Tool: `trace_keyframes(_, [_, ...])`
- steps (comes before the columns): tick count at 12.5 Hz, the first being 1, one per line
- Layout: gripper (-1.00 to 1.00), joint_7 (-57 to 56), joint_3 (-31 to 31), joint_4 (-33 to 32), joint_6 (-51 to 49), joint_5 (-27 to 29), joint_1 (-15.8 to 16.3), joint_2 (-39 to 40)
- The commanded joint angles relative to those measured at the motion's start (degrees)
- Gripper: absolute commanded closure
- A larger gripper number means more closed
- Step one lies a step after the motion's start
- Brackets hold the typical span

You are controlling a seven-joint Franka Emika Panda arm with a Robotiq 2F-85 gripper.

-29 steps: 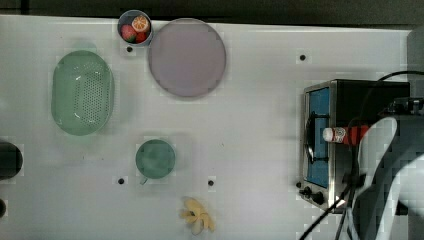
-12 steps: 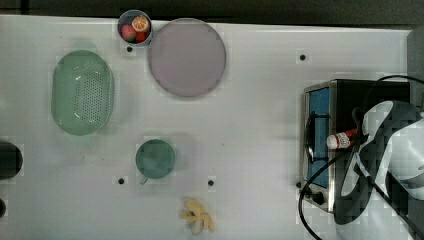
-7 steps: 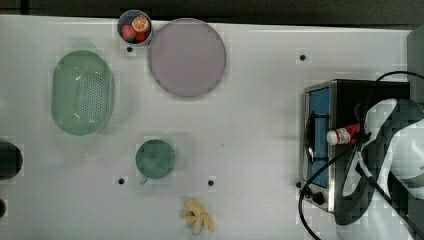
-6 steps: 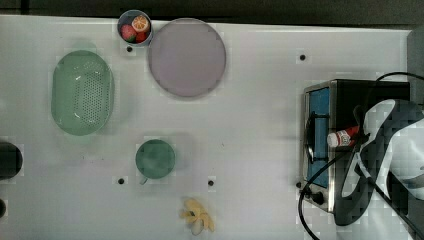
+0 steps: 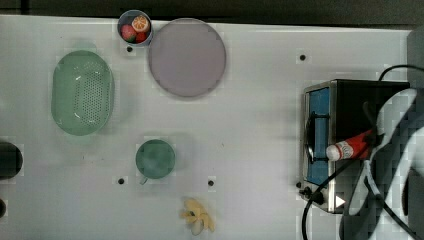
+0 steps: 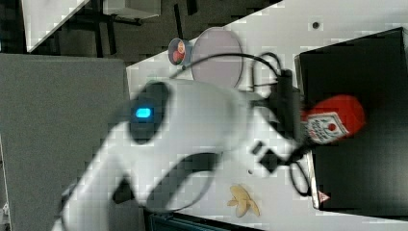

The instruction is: Pick Ketchup from oven and place it on table.

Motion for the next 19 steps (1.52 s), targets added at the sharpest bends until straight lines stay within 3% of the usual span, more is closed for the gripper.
trace_keyframes(1, [-0.27, 0.3, 1.1, 6.8, -0.9, -1.8, 5.4, -5.9])
trace_keyframes(6, [-0.27, -0.1, 8.6, 6.6, -12.6, -1.8, 10.8, -10.6])
trace_keyframes(10, [-0.27, -0.1, 17.2, 5.4, -15.4, -1.8, 13.6, -11.0])
trace_keyframes(14, [-0.27, 0.2, 22.7, -1.3, -11.2, -1.8, 15.1, -11.0])
trace_keyframes(19, [-0.27, 0.3, 23.2, -17.3, 3.9, -1.8, 15.6, -11.0])
